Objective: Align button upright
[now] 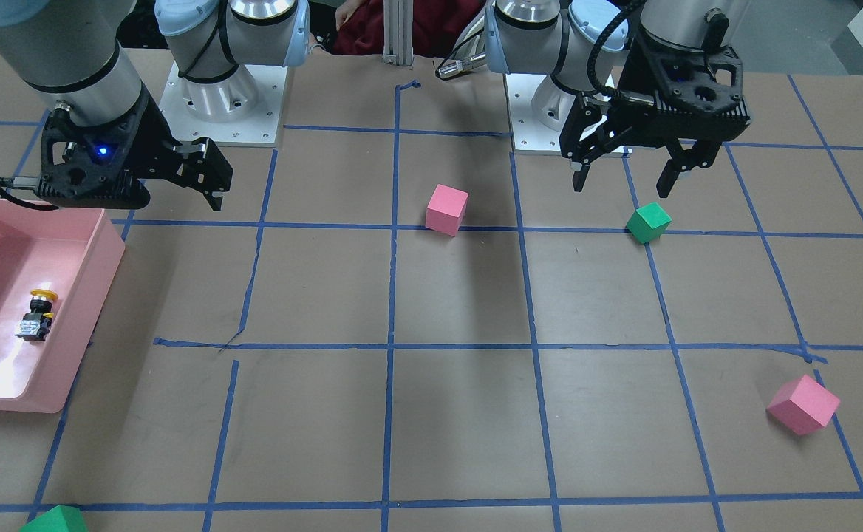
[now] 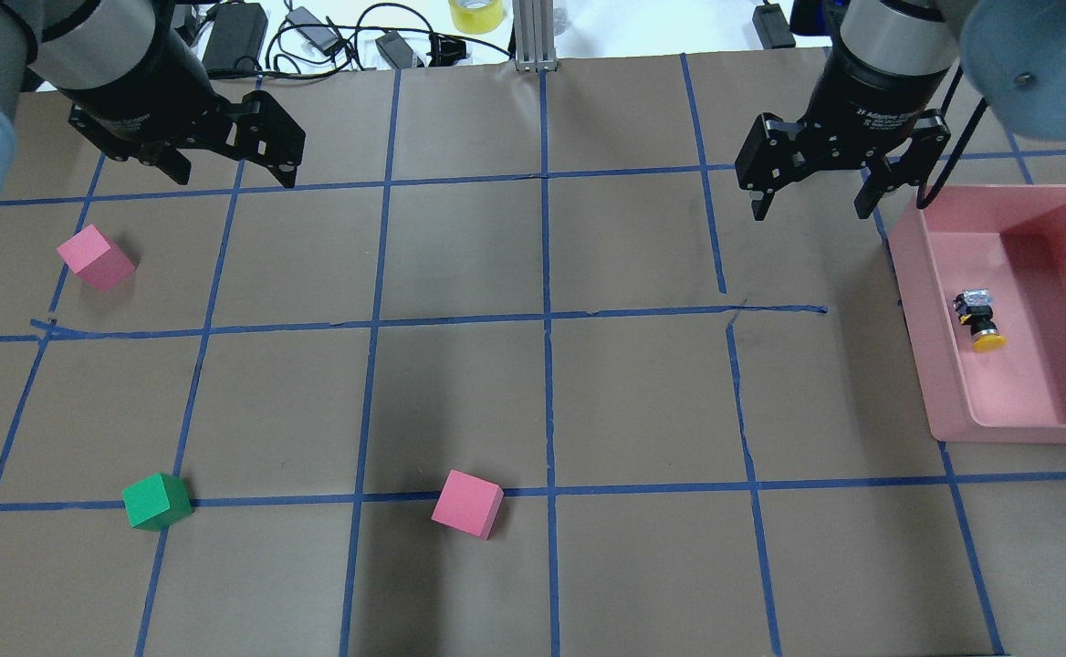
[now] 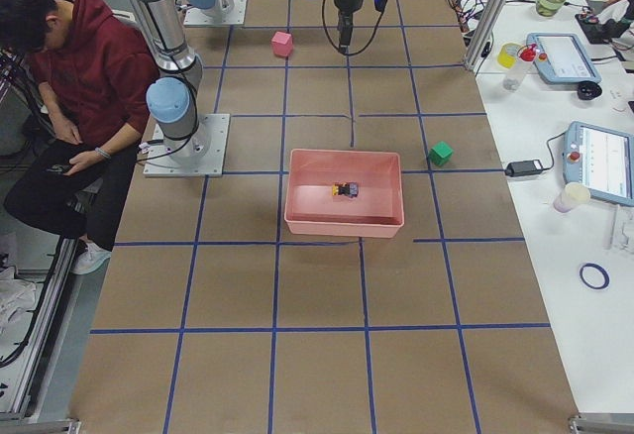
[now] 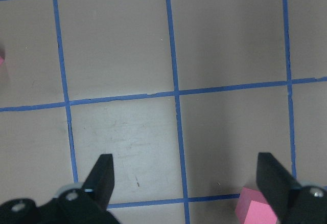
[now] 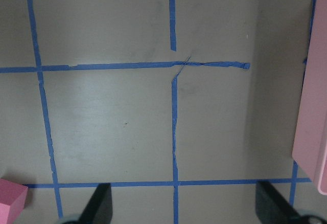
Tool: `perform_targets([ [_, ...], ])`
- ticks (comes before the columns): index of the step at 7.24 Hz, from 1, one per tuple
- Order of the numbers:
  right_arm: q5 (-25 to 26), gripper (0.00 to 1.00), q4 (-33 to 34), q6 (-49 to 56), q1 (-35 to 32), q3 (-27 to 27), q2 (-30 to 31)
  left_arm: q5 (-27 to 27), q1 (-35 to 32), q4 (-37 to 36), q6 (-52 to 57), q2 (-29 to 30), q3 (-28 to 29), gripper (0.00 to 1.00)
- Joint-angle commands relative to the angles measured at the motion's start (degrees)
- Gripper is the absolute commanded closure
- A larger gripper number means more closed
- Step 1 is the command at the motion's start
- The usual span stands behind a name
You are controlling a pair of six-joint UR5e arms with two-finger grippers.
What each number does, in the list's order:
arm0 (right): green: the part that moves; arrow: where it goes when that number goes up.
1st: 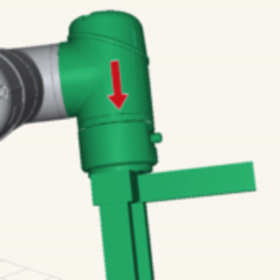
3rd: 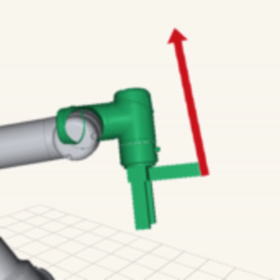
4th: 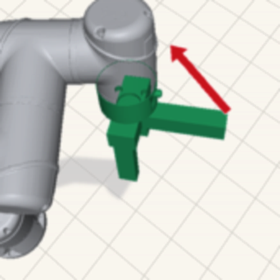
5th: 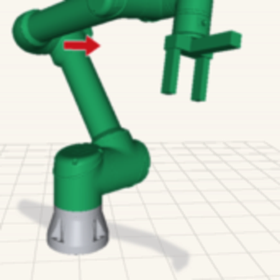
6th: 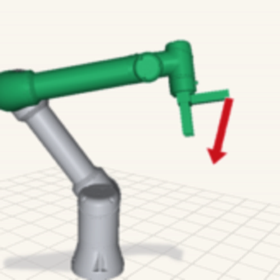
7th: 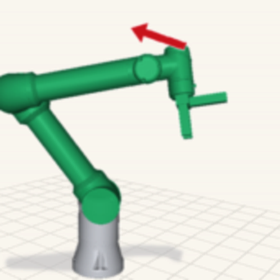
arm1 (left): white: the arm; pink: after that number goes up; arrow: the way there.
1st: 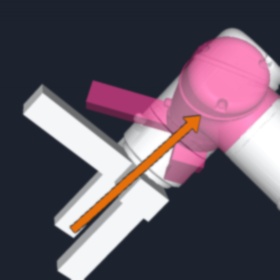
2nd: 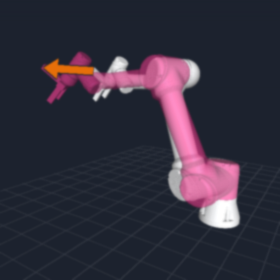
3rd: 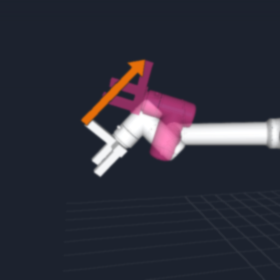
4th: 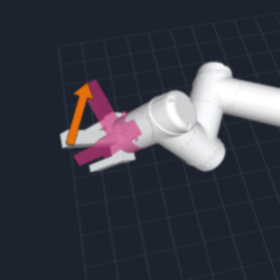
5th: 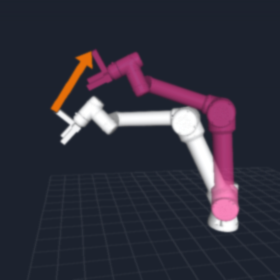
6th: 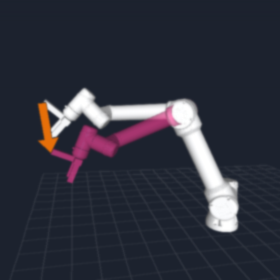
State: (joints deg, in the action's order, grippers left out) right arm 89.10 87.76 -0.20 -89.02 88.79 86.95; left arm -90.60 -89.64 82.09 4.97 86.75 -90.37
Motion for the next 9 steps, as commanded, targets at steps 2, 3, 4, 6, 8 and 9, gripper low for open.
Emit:
perform_targets([
  [2, 0.5, 0.00, 0.3, 0.3, 0.1, 0.2, 0.0, 0.0, 0.1, 0.0, 0.1, 0.0, 0.0, 0.00],
  [3, 0.2, 0.00, 0.1, 0.3, 0.1, -0.4, -0.2, 0.0, 0.1, 0.0, 0.1, 0.0, 0.0, 0.00],
  [4, -0.1, 0.00, 1.3, 0.2, 0.7, -0.8, -0.6, 0.1, 0.1, 0.0, 0.1, 0.0, -0.1, 0.00],
  [6, 0.1, 0.00, 0.8, -0.7, 0.5, -0.8, 0.2, 0.0, 0.0, 0.0, 0.2, 0.0, -0.1, 0.00],
  [8, 1.1, 0.00, 1.3, -0.6, 0.6, -0.9, -0.4, 0.0, 0.0, 0.0, 0.2, 0.0, -0.1, 0.00],
  [9, 1.2, 0.00, 1.1, -0.3, 0.6, -1.2, -0.4, 0.0, 0.0, 0.0, 0.2, 0.1, -0.1, 0.00],
])
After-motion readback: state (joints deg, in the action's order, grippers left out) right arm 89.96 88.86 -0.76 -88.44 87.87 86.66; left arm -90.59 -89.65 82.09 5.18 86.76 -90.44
